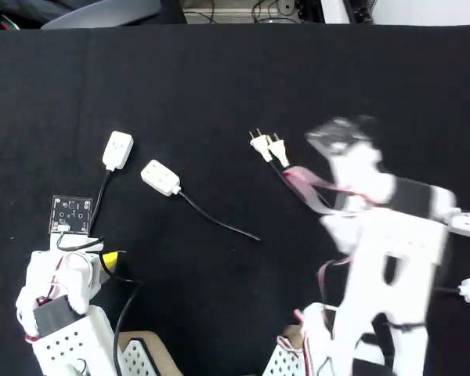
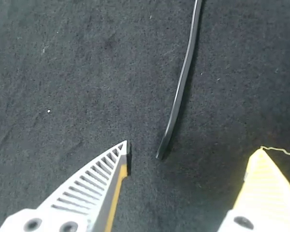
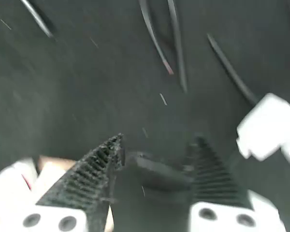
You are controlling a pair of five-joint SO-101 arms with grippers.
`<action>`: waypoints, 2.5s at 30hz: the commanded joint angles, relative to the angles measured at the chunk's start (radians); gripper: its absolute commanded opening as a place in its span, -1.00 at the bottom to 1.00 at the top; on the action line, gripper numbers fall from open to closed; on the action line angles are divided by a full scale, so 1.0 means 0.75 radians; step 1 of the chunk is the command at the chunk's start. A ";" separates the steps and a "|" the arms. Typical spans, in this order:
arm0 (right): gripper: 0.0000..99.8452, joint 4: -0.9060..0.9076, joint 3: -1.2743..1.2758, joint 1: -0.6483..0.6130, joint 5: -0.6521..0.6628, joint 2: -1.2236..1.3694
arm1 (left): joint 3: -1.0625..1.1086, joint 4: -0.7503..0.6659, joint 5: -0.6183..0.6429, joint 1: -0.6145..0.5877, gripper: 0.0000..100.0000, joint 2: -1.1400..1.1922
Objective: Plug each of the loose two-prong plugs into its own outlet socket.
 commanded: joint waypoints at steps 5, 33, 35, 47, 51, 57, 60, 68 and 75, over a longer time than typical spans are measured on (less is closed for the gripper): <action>-0.61 -0.489 -0.118 -0.436 -0.381 0.379 | -0.001 -0.016 -0.016 0.013 -0.25 -0.006; -0.68 -0.651 -1.126 -0.397 -0.331 1.699 | 0.005 -0.027 -0.016 0.013 -0.25 -0.006; -0.68 -0.698 -1.114 -0.395 -0.340 1.699 | 0.005 -0.027 -0.016 0.013 -0.25 -0.006; -0.96 -0.628 -1.085 -0.460 -0.329 1.713 | 0.005 -0.027 -0.016 0.013 -0.25 -0.006; -0.98 -0.456 -1.083 -0.495 -0.080 1.609 | 0.005 -0.029 -0.016 0.013 -0.25 -0.006; -0.98 -0.305 -1.030 -0.583 0.479 1.425 | 0.005 -0.029 -0.016 0.013 -0.25 -0.006; -0.97 -0.264 -0.905 -0.700 0.702 1.357 | 0.005 -0.029 -0.016 0.013 -0.25 -0.006; -0.71 -0.350 -0.680 -0.816 0.753 1.257 | 0.005 -0.020 -0.053 0.015 -0.25 -0.006; -0.36 -0.155 -0.682 -0.827 0.489 1.067 | 0.005 -0.020 -0.053 0.015 -0.25 -0.006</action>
